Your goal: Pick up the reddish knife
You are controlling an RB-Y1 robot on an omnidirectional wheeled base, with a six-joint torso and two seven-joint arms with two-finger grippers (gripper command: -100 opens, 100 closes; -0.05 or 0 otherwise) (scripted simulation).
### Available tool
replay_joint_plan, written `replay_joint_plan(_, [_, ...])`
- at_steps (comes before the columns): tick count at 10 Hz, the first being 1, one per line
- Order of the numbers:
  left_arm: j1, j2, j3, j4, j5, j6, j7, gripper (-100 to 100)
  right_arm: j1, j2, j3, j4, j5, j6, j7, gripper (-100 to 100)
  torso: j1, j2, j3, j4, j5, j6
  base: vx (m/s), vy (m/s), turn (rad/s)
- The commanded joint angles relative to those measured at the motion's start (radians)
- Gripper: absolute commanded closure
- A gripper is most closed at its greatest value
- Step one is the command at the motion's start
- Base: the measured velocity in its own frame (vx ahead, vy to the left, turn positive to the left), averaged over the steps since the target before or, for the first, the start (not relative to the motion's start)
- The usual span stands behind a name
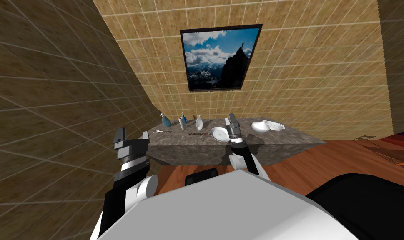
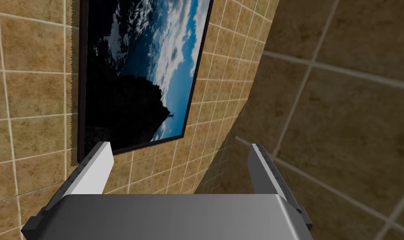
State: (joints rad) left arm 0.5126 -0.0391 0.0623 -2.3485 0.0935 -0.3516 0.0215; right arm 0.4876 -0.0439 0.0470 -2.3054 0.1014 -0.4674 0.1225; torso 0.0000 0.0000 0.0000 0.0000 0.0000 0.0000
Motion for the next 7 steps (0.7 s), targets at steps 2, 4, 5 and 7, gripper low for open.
replay_joint_plan(2, [0.000, 0.000, 0.000, 0.000, 0.000, 0.000, 0.000, 0, -0.003, -0.070, -0.008, 0.032, 0.008, -0.002, 0.001, -100, 0.001, 0.000, 0.000, 0.000, 0.000, 0.000, -0.008, 0.030, 0.059])
replay_joint_plan(4, [0.000, 0.000, 0.000, 0.000, 0.000, 0.000, 0.000, 0, -0.004, -0.129, -0.013, 0.068, 0.018, -0.004, 0.001, -100, 0.003, 0.000, 0.000, 0.000, 0.001, 0.000, 0.000, 0.053, 0.065])
replay_joint_plan(5, [0.000, 0.000, 0.000, 0.000, 0.000, 0.000, 0.000, 0, -0.004, -0.137, -0.013, 0.068, 0.018, -0.004, 0.001, -100, 0.003, 0.000, 0.000, 0.000, 0.001, 0.000, 0.009, 0.036, 0.030])
replay_joint_plan(7, [0.000, 0.000, 0.000, 0.000, 0.000, 0.000, 0.000, 0, -0.003, -0.206, -0.019, 0.114, 0.032, -0.007, 0.002, -100, 0.002, -0.001, 0.000, 0.000, 0.001, 0.000, 0.010, 0.046, 0.099])
